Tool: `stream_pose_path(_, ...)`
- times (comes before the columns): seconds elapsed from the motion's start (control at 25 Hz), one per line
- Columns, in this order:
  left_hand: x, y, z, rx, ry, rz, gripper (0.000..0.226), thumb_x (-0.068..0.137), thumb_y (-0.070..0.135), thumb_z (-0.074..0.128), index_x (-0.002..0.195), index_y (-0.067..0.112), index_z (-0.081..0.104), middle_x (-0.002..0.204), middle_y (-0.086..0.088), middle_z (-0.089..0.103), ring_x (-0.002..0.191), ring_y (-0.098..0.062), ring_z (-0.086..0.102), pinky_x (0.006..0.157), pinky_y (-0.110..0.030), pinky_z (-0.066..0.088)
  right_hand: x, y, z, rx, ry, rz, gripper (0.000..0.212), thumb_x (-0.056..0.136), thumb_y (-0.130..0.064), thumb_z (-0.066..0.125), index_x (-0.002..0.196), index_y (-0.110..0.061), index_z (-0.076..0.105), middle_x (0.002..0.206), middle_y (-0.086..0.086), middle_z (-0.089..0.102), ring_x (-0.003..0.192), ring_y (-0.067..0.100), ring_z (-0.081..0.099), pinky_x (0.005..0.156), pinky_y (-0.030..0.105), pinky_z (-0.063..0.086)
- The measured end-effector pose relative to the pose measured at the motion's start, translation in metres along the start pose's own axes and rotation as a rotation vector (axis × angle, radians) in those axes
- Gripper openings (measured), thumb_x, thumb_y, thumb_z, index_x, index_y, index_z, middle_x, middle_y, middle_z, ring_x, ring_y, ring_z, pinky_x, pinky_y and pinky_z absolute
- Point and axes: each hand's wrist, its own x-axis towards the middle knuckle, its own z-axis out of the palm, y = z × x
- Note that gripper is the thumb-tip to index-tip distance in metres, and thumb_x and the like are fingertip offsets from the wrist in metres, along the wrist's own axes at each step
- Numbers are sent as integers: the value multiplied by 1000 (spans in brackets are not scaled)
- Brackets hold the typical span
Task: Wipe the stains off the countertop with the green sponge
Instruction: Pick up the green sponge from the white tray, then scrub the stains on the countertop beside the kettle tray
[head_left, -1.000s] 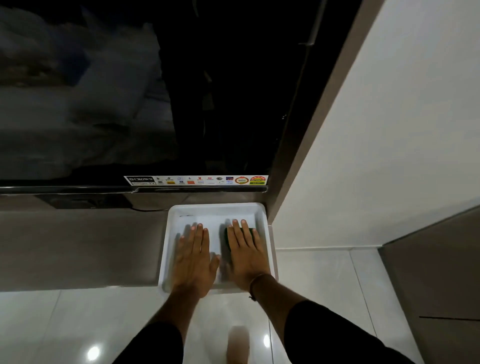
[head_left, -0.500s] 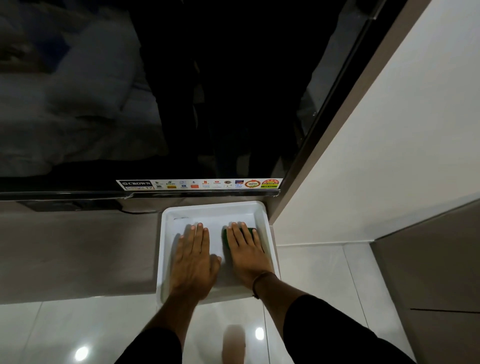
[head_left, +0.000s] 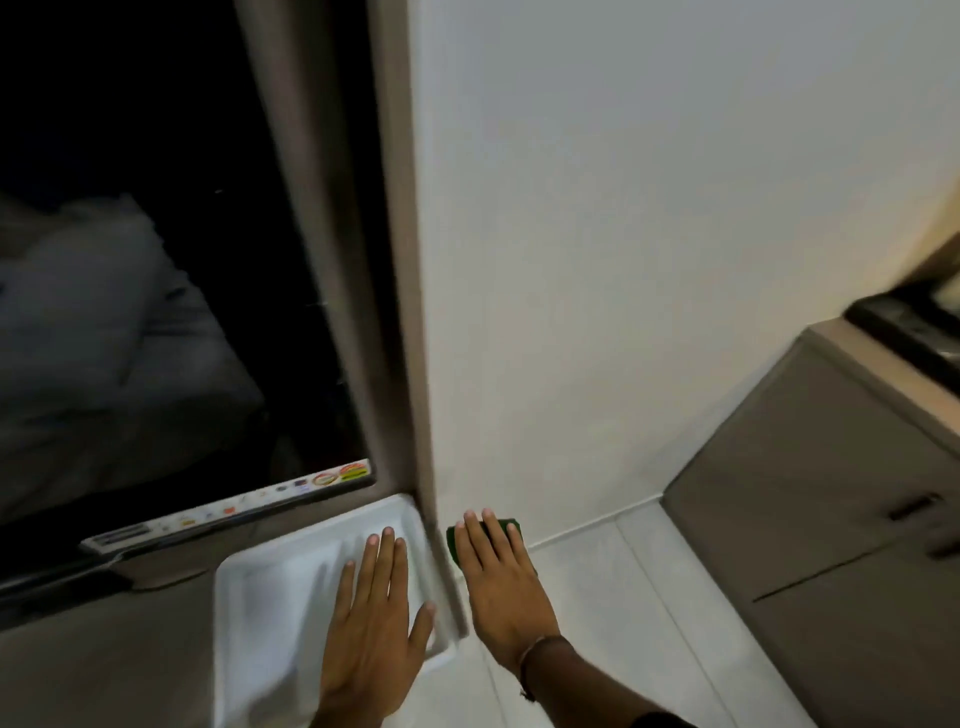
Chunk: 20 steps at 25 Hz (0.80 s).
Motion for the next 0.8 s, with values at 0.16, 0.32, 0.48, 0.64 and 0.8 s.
stream_pose_path(0.16,39,111,-4,18,-12,237,94,104,63,3,147,-4,52,156,-25,51,142,-44,51,122,-44,5,-55,97,-36,-18,98,242,79,93,2,34,162,-10,-3,173,14,0,157,37,-10,127,55,1)
stream_pose_path(0.32,76,233,2,48,16,441,99,100,67,-6,155,-1,39,165,-21,37,151,-40,37,120,-43,0,-106,201,-72,-33,184,447,79,94,4,36,162,-11,0,173,13,3,158,36,-7,127,54,1)
stream_pose_path(0.48,118,371,29,28,62,615,109,88,78,-15,162,7,21,172,-14,17,158,-35,17,118,-39,-15,-172,322,-105,-76,248,633,80,94,4,39,162,-12,-1,173,11,0,158,34,-9,127,52,-2)
stream_pose_path(0.64,150,513,58,57,86,770,91,96,69,15,162,6,24,171,-15,22,158,-35,18,119,-40,-15,-240,439,-143,-95,268,770,81,93,4,39,162,-12,-2,173,11,-1,157,34,-11,126,51,-5)
stream_pose_path(0.8,169,659,85,80,62,921,87,99,65,11,165,10,-3,175,-12,-7,160,-29,-12,122,-46,-19,-312,539,-184,-144,273,883,80,95,5,39,162,-10,-1,173,13,0,158,34,-9,128,53,1)
